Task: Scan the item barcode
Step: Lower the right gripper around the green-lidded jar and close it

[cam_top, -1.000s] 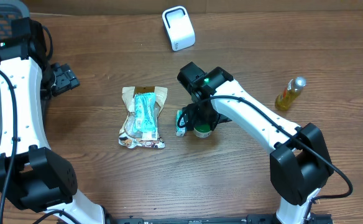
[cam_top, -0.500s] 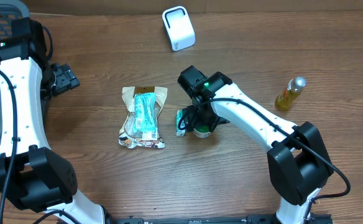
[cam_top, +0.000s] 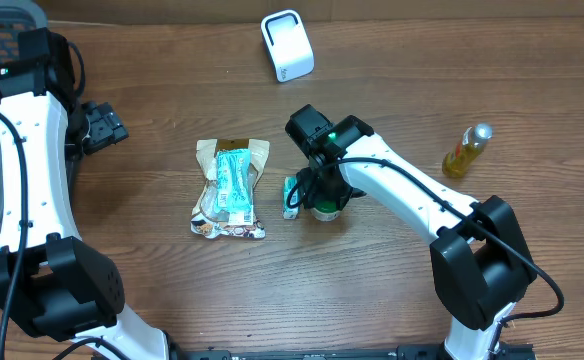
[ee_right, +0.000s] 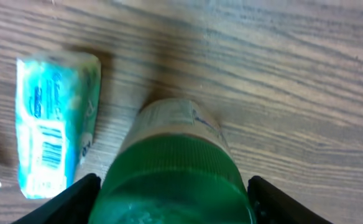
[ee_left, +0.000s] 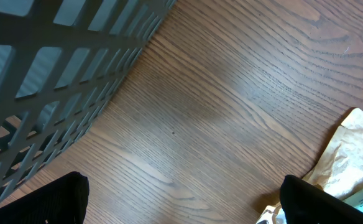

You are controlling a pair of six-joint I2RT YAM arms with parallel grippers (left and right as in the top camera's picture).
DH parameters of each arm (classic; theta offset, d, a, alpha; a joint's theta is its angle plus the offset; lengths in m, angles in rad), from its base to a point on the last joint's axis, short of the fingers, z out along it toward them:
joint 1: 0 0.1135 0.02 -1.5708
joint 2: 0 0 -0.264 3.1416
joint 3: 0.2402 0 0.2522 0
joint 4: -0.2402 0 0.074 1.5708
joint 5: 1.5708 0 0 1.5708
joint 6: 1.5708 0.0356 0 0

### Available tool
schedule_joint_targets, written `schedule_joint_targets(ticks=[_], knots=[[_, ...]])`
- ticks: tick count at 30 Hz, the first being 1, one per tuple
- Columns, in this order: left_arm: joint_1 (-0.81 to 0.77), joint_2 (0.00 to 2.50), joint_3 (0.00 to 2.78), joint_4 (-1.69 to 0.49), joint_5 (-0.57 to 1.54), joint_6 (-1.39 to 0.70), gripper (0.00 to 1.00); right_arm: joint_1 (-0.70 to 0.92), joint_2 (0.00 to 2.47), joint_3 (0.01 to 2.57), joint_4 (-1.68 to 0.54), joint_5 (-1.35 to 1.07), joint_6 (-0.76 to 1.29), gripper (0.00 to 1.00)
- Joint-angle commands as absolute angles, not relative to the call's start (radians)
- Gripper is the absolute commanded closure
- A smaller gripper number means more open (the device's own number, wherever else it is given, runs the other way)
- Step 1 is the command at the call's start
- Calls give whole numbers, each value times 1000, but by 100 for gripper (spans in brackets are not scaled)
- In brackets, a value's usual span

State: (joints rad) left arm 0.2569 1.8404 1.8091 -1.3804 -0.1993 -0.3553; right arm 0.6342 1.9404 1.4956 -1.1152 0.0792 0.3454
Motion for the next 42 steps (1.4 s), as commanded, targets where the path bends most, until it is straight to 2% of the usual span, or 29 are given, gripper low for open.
schedule_joint_targets(ticks=[1,11,18,20,39,42], knots=[[261,1850,1827,-1380,-213,-337,0,627,1938,1491,-1101,96,353,31],[261,1850,1827,-1380,-213,-336,1,626,1938,1491,-1113,94,373,35],[261,1850,1827,-1380,-213,-336,1,626,1938,1491,-1137,67,374,33],[261,1850,1827,-1380,-213,-336,0,627,1938,1491,-1139,52,374,27],[261,1850,1827,-1380,-213,-337,1,627,1938,1491,-1168,49,375,27],[261,1850,1827,-1380,-213,-336,1,627,1938,1491,-1169,49,375,30]])
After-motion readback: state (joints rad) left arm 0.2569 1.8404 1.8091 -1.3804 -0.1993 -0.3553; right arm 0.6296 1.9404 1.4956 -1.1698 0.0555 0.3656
